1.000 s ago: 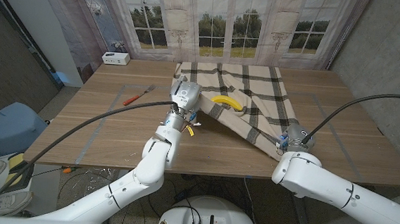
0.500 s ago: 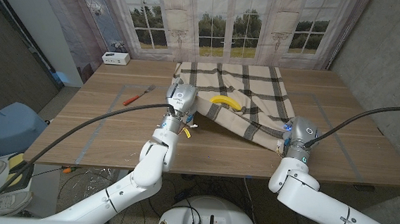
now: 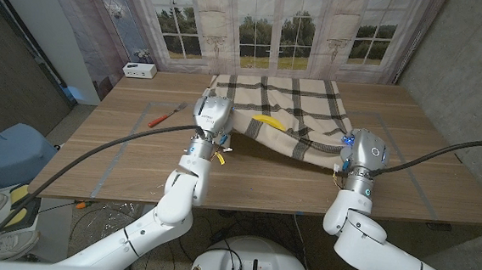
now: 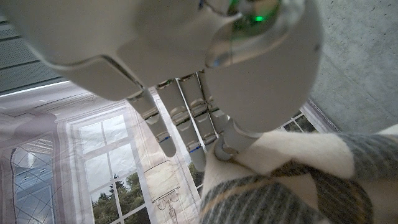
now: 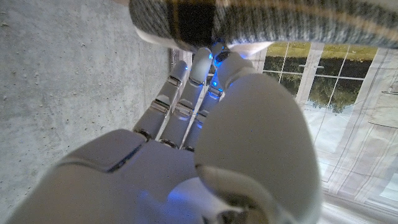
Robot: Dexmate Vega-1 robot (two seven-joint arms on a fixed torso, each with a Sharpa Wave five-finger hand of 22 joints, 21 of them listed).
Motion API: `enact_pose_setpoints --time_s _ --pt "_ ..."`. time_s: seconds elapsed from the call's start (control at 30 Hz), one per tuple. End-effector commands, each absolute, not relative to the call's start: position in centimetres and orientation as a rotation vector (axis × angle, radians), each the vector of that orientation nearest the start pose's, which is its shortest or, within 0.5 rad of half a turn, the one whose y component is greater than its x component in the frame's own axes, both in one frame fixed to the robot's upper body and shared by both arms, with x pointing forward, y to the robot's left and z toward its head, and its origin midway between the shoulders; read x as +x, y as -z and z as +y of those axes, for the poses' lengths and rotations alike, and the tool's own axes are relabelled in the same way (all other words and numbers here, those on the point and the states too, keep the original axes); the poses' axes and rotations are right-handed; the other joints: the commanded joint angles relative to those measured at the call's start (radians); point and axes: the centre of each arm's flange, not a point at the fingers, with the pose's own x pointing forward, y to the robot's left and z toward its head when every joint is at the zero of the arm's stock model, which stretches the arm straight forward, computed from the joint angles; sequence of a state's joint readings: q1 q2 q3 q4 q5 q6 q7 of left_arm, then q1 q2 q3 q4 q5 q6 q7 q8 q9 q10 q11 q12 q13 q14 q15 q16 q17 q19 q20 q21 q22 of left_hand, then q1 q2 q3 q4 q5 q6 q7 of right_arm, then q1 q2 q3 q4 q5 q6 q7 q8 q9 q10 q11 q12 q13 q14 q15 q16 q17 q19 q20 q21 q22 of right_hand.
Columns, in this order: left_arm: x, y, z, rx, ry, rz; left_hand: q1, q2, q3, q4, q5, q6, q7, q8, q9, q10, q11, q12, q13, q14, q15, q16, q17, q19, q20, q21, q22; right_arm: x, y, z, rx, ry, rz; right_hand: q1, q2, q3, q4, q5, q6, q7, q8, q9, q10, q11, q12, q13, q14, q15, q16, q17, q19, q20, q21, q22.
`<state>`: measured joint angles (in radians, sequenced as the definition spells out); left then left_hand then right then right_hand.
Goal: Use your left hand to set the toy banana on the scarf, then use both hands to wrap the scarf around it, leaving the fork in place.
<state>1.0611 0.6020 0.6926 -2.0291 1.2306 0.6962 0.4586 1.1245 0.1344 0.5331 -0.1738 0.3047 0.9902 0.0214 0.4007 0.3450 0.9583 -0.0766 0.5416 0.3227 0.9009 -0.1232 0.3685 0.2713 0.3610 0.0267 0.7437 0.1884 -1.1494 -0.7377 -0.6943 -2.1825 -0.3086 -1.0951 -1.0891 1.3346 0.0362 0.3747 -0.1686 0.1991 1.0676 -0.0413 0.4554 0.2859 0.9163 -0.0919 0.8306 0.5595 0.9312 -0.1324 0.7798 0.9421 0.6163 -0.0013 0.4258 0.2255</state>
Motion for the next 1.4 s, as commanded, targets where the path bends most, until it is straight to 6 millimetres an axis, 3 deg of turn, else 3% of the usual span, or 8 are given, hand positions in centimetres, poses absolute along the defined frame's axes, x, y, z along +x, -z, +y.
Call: enact_pose_setpoints --time_s 0.03,0.33,0.6,1.4 --pt "46.1 1.0 16.3 1.388 -0.846 -0.979 0.018 0.003 -0.005 -0.006 0.008 0.023 0.007 0.007 0.004 0.085 -0.077 0.123 0.244 0.011 -0.104 0.012 0.008 0.009 0.001 0.008 0.005 45.8 7.6 -24.1 -1.048 0.967 -0.579 0.001 -0.012 0.013 0.001 0.007 -0.007 0.001 0.007 0.008 0.023 0.029 0.003 0.042 0.01 -0.093 -0.008 0.007 -0.004 0.002 0.006 0.002" --pt "44.4 0.6 17.4 1.347 -0.93 -1.011 0.023 -0.009 -0.002 -0.005 0.024 0.042 0.008 0.009 -0.003 0.095 -0.077 0.132 0.259 0.037 -0.106 0.013 0.006 0.029 0.001 0.023 0.006 46.1 6.1 -24.1 -1.043 0.981 -0.649 -0.003 -0.018 0.025 0.0 0.011 -0.009 0.004 0.012 0.013 0.021 0.032 0.004 0.057 0.012 -0.093 -0.02 0.018 -0.007 0.003 0.012 0.002" --pt "44.0 -0.7 18.1 1.362 -0.948 -1.003 0.032 -0.028 -0.003 -0.008 0.039 0.054 0.009 0.007 -0.012 0.106 -0.076 0.131 0.257 0.064 -0.113 0.015 0.003 0.042 -0.009 0.037 0.007 47.2 4.5 -23.6 -1.052 0.957 -0.698 -0.006 -0.02 0.034 0.001 0.014 -0.01 0.004 0.013 0.014 0.02 0.03 0.005 0.067 0.013 -0.093 -0.028 0.026 -0.009 0.003 0.016 0.002" --pt "48.4 -5.8 20.1 1.434 -0.761 -0.958 0.051 -0.026 -0.027 -0.001 0.057 0.049 0.006 -0.008 -0.025 0.096 -0.082 0.12 0.27 0.038 -0.116 0.016 0.032 0.026 -0.012 0.054 0.011 51.9 0.0 -22.7 -1.082 0.875 -0.767 -0.018 -0.032 0.069 0.001 0.018 -0.012 0.003 0.016 0.012 0.019 0.029 0.001 0.097 0.024 -0.093 -0.056 0.056 -0.018 0.003 0.032 0.0"
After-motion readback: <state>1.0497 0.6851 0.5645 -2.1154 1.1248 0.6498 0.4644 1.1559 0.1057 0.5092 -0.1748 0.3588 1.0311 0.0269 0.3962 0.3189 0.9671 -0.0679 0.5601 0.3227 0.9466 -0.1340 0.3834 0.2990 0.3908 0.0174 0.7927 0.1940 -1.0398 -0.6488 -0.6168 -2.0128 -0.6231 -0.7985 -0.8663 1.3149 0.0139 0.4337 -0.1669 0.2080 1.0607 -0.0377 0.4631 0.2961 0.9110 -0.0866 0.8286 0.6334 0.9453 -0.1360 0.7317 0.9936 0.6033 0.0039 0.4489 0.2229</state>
